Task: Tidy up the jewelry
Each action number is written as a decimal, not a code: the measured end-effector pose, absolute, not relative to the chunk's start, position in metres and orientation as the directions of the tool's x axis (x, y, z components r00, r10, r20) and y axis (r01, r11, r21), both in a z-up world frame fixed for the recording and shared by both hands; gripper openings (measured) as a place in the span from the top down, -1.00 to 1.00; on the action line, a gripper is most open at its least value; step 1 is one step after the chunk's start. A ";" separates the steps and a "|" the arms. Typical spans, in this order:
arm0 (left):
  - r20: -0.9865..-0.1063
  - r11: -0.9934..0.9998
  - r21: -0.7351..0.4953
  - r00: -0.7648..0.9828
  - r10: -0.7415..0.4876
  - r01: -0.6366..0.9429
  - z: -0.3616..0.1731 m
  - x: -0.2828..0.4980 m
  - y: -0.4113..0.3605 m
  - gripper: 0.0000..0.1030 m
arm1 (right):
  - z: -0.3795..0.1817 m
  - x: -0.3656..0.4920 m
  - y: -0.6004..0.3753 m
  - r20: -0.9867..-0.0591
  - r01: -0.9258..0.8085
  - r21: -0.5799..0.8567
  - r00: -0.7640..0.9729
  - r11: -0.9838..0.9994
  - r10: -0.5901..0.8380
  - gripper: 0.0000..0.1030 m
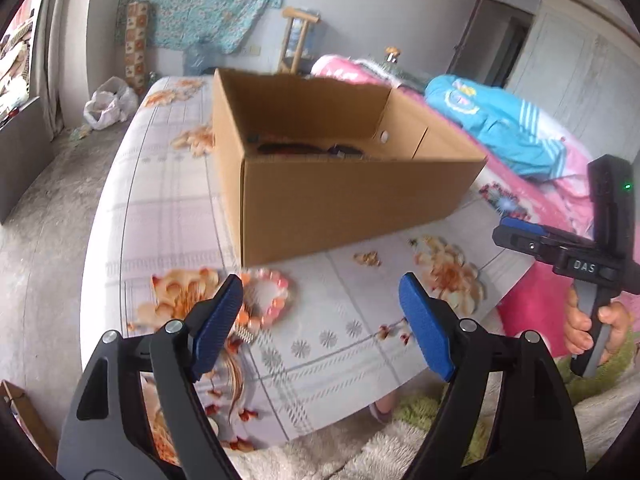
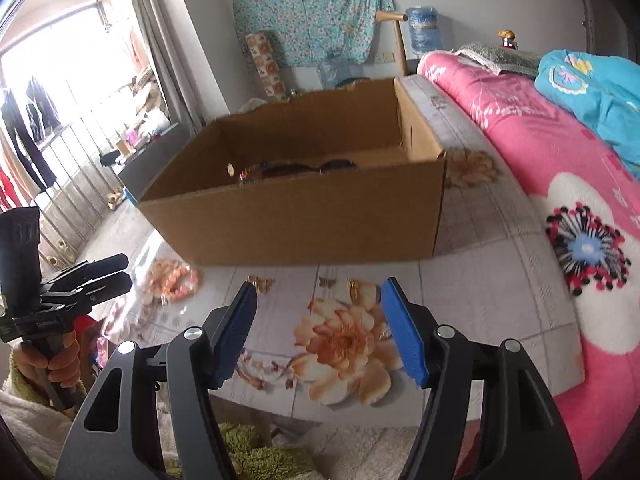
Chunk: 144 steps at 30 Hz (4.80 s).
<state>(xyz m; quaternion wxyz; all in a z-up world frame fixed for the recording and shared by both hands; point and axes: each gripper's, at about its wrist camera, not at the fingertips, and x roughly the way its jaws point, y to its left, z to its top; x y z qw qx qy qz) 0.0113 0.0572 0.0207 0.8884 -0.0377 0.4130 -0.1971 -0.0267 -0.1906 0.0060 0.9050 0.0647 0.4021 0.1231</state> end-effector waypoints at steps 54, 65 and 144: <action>-0.729 0.919 -0.085 0.604 -0.321 0.385 -0.028 0.023 0.074 0.32 | -0.036 0.027 -0.055 -0.823 -0.280 0.207 0.469 0.937 0.321 -0.34; -0.731 0.912 -0.040 0.610 -0.306 0.409 -0.026 0.027 0.054 0.38 | -0.037 0.035 -0.060 -0.814 -0.269 0.255 0.458 0.929 0.356 -0.34; -0.646 0.911 -0.089 0.673 -0.361 0.403 0.004 -0.014 0.053 1.00 | -0.026 0.005 -0.131 -0.757 -0.165 0.287 0.564 0.944 0.329 -0.34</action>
